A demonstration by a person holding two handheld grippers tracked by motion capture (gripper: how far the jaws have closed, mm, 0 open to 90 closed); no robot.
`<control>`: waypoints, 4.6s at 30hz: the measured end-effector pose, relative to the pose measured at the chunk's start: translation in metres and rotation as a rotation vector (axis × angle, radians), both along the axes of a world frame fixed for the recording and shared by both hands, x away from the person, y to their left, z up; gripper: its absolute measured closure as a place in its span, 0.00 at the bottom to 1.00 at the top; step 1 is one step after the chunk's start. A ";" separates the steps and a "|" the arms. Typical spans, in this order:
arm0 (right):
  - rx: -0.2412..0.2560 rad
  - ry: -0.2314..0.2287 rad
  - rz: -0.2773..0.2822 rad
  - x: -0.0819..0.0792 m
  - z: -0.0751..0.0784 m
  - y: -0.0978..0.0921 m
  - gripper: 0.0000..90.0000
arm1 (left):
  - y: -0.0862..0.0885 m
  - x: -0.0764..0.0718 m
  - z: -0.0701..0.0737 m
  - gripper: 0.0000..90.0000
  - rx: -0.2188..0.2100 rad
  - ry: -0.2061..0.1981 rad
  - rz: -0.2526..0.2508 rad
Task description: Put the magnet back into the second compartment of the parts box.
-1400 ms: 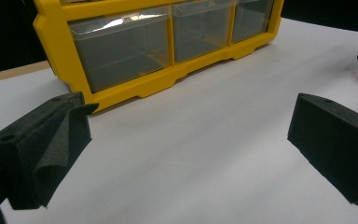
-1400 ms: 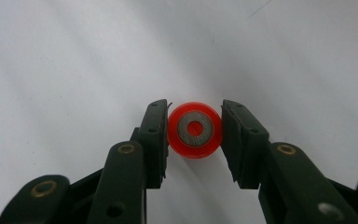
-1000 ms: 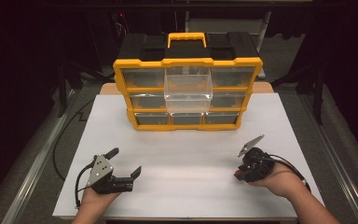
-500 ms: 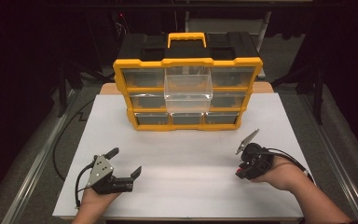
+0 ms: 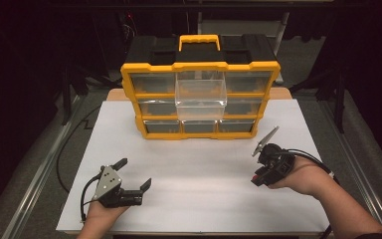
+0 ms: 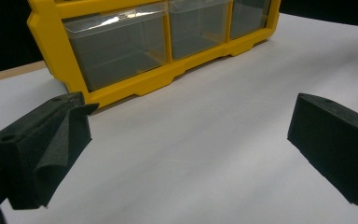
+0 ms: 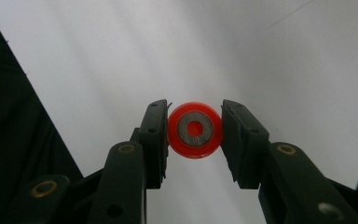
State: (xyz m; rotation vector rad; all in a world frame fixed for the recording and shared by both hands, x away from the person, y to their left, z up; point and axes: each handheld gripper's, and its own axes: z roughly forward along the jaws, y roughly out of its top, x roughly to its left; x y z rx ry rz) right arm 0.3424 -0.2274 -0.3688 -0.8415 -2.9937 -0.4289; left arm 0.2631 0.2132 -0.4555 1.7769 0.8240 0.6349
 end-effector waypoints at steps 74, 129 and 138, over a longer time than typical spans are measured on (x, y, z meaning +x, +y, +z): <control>-0.053 -0.052 0.107 0.016 0.166 0.044 0.72 | -0.002 -0.002 0.000 0.01 -0.008 0.002 -0.035; -0.040 -0.148 0.147 0.047 0.238 0.105 0.72 | -0.002 -0.004 0.000 0.01 -0.008 0.006 -0.049; -0.055 -0.154 0.158 0.054 0.241 0.120 0.72 | -0.002 -0.005 0.000 0.01 -0.013 0.003 -0.051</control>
